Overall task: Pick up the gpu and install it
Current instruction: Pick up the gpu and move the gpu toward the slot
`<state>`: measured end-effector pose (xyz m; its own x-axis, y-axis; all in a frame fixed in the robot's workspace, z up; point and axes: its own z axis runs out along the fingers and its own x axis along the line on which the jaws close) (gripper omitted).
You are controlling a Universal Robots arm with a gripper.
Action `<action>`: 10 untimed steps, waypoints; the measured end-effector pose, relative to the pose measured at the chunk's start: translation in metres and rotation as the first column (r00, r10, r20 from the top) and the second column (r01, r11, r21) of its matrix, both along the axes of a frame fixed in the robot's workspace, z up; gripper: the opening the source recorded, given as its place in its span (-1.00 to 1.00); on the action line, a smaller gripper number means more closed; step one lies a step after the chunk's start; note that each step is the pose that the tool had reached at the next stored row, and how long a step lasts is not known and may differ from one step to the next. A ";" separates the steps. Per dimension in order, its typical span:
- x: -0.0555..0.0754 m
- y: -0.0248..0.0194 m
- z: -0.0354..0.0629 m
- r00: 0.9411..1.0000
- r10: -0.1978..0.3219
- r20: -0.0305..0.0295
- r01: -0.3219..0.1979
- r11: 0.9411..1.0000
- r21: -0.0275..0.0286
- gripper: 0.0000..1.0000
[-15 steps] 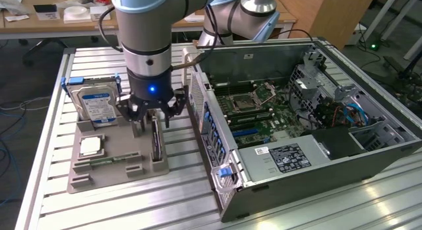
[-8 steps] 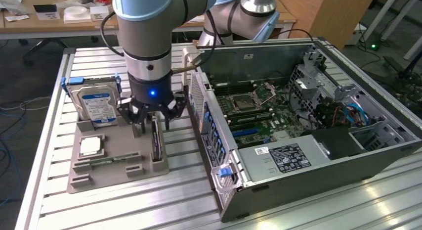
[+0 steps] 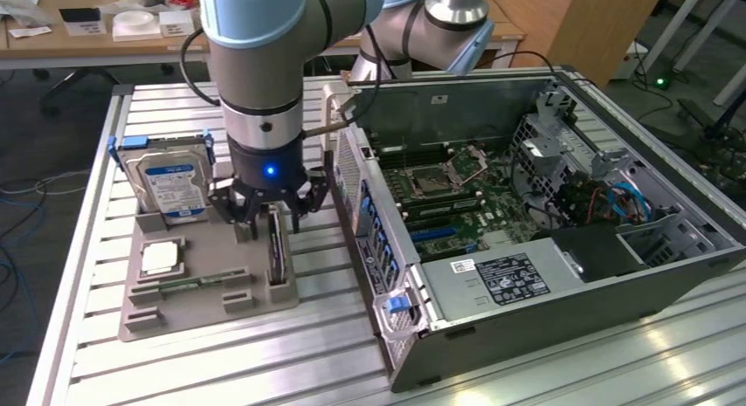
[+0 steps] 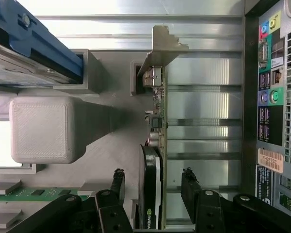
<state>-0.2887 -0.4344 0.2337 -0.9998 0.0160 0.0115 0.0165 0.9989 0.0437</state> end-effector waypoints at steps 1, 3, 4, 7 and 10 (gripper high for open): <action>0.000 0.0000 -0.0018 1.000 0.000 0.000 0.000 1.000 0.000 0.18; 0.000 0.0000 -0.0055 1.000 0.000 0.000 0.000 1.000 0.000 0.18; 0.000 0.0000 -0.0073 1.000 0.000 0.000 0.000 1.000 0.000 0.18; 0.000 0.0000 -0.0127 1.000 0.000 0.000 0.000 1.000 0.000 0.18; 0.000 0.0000 -0.0201 1.000 0.000 0.000 0.000 1.000 0.000 0.18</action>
